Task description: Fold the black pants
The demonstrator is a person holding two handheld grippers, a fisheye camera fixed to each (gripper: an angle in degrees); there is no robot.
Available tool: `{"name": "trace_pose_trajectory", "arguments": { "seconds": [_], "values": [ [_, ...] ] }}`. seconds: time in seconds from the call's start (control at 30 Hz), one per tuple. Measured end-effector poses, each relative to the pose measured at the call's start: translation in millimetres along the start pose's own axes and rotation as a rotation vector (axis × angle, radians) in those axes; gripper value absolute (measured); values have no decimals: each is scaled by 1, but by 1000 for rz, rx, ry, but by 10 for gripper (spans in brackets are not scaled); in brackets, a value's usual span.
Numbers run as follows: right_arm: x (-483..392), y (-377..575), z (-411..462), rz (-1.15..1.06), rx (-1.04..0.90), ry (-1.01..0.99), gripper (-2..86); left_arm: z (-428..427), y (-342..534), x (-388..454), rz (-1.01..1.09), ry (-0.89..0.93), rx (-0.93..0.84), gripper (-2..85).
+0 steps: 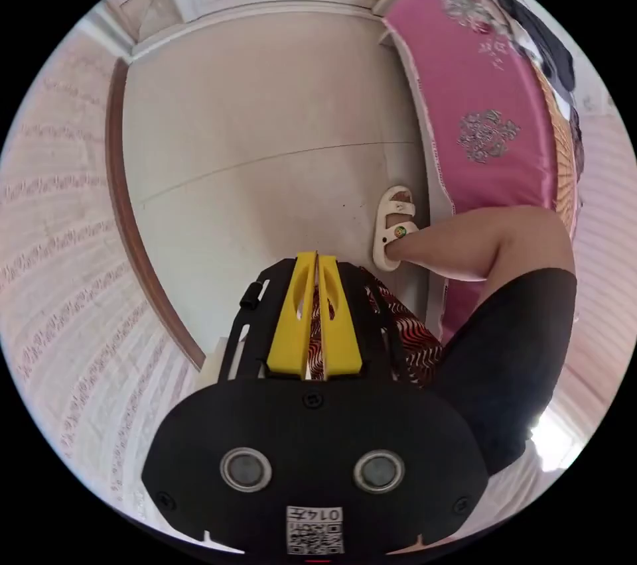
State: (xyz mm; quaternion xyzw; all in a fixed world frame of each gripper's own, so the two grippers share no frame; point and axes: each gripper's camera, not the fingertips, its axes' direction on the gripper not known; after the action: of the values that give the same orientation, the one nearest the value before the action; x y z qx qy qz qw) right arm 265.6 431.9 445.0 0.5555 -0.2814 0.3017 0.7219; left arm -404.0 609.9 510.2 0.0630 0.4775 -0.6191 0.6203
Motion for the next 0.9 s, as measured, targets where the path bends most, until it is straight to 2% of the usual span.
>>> {"name": "trace_pose_trajectory", "arguments": {
  "seconds": [0.07,0.17,0.33,0.4,0.43,0.5,0.53,0.6,0.63,0.7,0.77,0.9],
  "values": [
    [39,16,-19,22,34,52,66,-24,-16,51,179,-61,54,-9],
    [61,15,-30,-36,56,28,64,-76,-20,156,460,-95,215,-9],
    [71,-14,-52,-123,135,11,73,-118,54,351,882,84,400,-8],
    [70,-29,-62,-168,170,27,79,-105,127,454,1124,205,379,-3],
    [67,-39,-68,-203,185,46,84,-99,149,479,1191,236,363,0],
    [60,-55,-76,-260,207,71,91,-64,250,571,1452,321,272,19],
    [55,-66,-81,-289,220,85,97,-53,278,592,1516,340,245,25],
    [48,-80,-87,-337,238,106,103,-6,396,664,1758,419,123,45],
    [43,-89,-89,-365,246,120,109,6,426,679,1811,441,88,50],
    [37,-101,-86,-401,232,145,110,55,545,727,1995,532,-64,65],
    [36,-113,-73,-414,179,196,80,87,631,745,2138,595,-141,80],
    [50,-115,-97,-393,196,179,47,147,805,737,2433,642,-190,129]
  ]
}}
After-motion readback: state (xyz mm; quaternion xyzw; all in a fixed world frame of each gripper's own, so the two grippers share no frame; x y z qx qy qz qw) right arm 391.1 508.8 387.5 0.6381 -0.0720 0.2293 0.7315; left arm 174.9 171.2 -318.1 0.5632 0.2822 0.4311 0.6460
